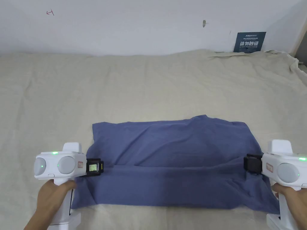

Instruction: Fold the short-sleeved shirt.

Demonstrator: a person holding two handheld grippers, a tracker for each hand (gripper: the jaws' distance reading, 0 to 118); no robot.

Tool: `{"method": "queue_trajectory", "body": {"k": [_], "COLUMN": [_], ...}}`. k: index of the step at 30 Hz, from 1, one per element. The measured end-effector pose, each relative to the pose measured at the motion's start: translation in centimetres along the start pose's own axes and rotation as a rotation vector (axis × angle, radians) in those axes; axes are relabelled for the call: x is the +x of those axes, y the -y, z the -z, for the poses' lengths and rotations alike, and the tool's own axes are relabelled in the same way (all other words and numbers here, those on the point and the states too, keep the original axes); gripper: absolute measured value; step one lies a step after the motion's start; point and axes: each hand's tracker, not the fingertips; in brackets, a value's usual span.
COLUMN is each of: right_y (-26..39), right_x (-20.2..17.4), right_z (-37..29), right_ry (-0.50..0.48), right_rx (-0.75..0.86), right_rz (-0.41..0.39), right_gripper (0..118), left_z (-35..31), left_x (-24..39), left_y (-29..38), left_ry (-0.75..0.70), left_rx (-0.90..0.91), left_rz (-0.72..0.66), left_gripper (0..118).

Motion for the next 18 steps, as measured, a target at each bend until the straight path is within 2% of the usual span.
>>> {"method": "queue_trajectory", "body": {"k": [6, 12, 14, 16, 17, 18], "right_y": [-0.6, 1.8, 3.1, 4.3, 4.9, 5.6], "right_x": [1.3, 1.8, 1.8, 1.8, 1.8, 1.8], "right_z": [-7.9, -14.1, -15.2, -16.1, -16.3, -16.6], "right_ry": [-0.067, -0.082, -0.081, -0.066, -0.054, -0.050], "right_rx": [0.178, 0.292, 0.322, 0.345, 0.358, 0.365], "right_rz": [0.047, 0.072, 0.089, 0.087, 0.081, 0.082], "right_gripper": [98, 99, 98, 97, 91, 77], "left_z": [-5.8, -10.9, -12.2, -13.0, -13.3, -13.7], "left_x": [0.0, 0.0, 0.1, 0.0, 0.0, 0.1], "left_y": [0.5, 3.4, 5.0, 6.5, 7.2, 8.0], "left_ry": [0.012, 0.043, 0.050, 0.082, 0.090, 0.074], "left_rx": [0.141, 0.229, 0.301, 0.357, 0.383, 0.394], "left_rz": [0.034, 0.020, -0.007, -0.034, -0.038, -0.045], "left_gripper": [115, 112, 104, 87, 79, 68]}}
